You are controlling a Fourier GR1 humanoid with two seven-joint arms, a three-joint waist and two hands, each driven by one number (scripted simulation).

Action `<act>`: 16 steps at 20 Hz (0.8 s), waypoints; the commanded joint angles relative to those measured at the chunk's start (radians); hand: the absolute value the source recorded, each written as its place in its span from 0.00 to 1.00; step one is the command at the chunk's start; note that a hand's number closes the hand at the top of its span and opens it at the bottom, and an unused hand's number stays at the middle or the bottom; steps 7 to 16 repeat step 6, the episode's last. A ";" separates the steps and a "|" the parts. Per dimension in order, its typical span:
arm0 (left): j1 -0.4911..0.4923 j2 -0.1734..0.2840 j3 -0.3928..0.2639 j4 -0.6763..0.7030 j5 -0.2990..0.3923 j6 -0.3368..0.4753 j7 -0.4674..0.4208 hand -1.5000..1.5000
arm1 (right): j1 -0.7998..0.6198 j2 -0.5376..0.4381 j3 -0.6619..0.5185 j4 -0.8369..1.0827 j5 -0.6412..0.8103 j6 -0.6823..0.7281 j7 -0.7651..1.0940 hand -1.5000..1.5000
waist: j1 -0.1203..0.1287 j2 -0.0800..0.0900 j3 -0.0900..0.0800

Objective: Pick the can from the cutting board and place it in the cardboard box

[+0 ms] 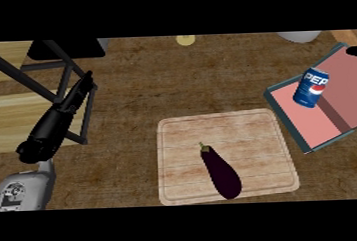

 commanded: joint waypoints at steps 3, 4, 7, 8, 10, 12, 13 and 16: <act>-0.013 0.021 0.019 -0.008 0.020 -0.026 0.008 0.50 | 0.037 -0.022 -0.192 0.034 -0.160 -0.103 -0.047 0.00 | 0.009 0.006 -0.002; 0.003 -0.022 -0.022 -0.041 -0.010 0.007 0.033 0.50 | 0.067 0.000 -0.194 0.026 -0.179 -0.114 -0.081 0.00 | 0.011 0.005 -0.002; -0.024 0.013 0.019 0.010 0.019 -0.030 0.010 0.50 | 0.118 -0.039 -0.212 0.052 -0.204 -0.116 -0.153 0.00 | 0.009 0.006 -0.002; -0.024 0.013 0.019 0.010 0.019 -0.030 0.010 0.50 | 0.118 -0.039 -0.212 0.052 -0.204 -0.116 -0.153 0.00 | 0.009 0.006 -0.002; -0.024 0.013 0.019 0.010 0.019 -0.030 0.010 0.50 | 0.118 -0.039 -0.212 0.052 -0.204 -0.116 -0.153 0.00 | 0.009 0.006 -0.002; -0.024 0.013 0.019 0.010 0.019 -0.030 0.010 0.50 | 0.118 -0.039 -0.212 0.052 -0.204 -0.116 -0.153 0.00 | 0.009 0.006 -0.002; -0.024 0.013 0.019 0.010 0.019 -0.030 0.010 0.50 | 0.118 -0.039 -0.212 0.052 -0.204 -0.116 -0.153 0.00 | 0.009 0.006 -0.002; -0.024 0.013 0.019 0.010 0.019 -0.030 0.010 0.50 | 0.118 -0.039 -0.212 0.052 -0.204 -0.116 -0.153 0.00 | 0.009 0.006 -0.002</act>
